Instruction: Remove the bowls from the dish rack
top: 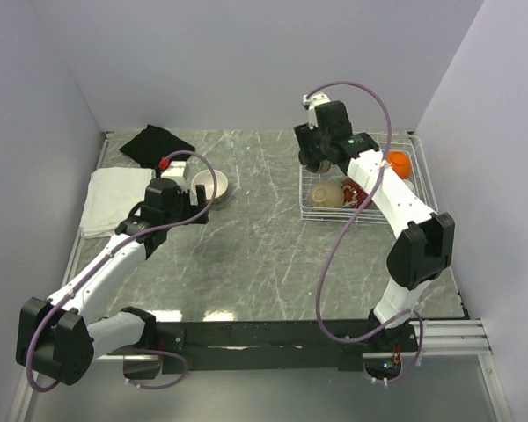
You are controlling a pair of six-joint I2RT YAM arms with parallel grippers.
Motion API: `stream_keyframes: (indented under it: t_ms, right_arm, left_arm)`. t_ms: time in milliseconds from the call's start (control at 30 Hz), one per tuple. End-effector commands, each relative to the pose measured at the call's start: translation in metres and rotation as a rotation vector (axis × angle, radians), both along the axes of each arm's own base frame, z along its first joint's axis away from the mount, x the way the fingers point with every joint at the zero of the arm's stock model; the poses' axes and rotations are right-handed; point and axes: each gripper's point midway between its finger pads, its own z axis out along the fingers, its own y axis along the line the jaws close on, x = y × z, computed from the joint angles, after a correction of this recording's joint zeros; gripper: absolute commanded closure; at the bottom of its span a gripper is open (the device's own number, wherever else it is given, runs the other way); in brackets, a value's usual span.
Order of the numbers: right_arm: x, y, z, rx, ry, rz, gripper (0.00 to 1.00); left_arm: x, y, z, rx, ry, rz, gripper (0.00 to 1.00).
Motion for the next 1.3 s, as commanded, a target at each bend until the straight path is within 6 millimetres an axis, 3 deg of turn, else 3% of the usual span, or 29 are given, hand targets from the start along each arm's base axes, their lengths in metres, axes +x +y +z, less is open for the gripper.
stream_keyframes:
  t_ms: [0,200,467,500,533,600,833,900,1067,1100,1167,1200,1267]
  right_arm:
    - [-0.009,0.016,0.081,-0.022,-0.242,0.057,0.76]
    - [-0.031,0.055,0.081,-0.093,-0.284,0.168,0.77]
    - [-0.062,0.109,0.043,-0.245,-0.312,0.320,0.79]
    - [-0.066,0.111,0.030,-0.268,-0.300,0.330,0.79]
    - [-0.071,0.121,0.033,-0.279,-0.335,0.340,0.79]
    - [-0.078,0.125,0.015,-0.313,-0.336,0.353,0.79]
    - [-0.103,0.141,-0.011,-0.341,-0.382,0.376,0.77]
    - [-0.115,0.142,-0.025,-0.380,-0.374,0.395,0.77]
    - [-0.129,0.154,-0.021,-0.371,-0.483,0.389,0.76]
    - [-0.135,0.153,-0.027,-0.414,-0.495,0.392,0.76]
    - [-0.140,0.159,-0.022,-0.410,-0.549,0.380,0.75]
    - [-0.146,0.159,-0.028,-0.463,-0.561,0.383,0.75]
    - [-0.149,0.163,-0.024,-0.454,-0.612,0.362,0.75]
  left_arm:
    - [0.002,-0.007,0.009,-0.035,-0.023,-0.011,0.00]
    - [0.002,-0.007,0.009,-0.047,-0.017,-0.003,0.00]
    - [0.000,-0.008,0.003,-0.081,0.025,0.026,0.01]
    - [0.000,-0.007,0.002,-0.084,0.032,0.032,0.01]
    - [-0.001,-0.006,0.000,-0.091,0.045,0.041,0.01]
    - [0.000,-0.003,0.000,-0.096,0.053,0.057,0.01]
    - [0.010,0.024,0.004,-0.175,0.112,0.167,0.00]
    - [0.012,0.020,0.008,-0.203,0.130,0.157,0.01]
    - [0.019,0.003,0.022,-0.271,0.173,0.111,0.01]
    - [0.023,-0.003,0.032,-0.292,0.167,0.088,0.00]
    - [0.023,-0.010,0.028,-0.300,0.220,0.065,0.01]
    - [0.027,-0.013,0.037,-0.311,0.216,0.056,0.01]
    - [0.024,-0.019,0.028,-0.326,0.293,0.041,0.01]
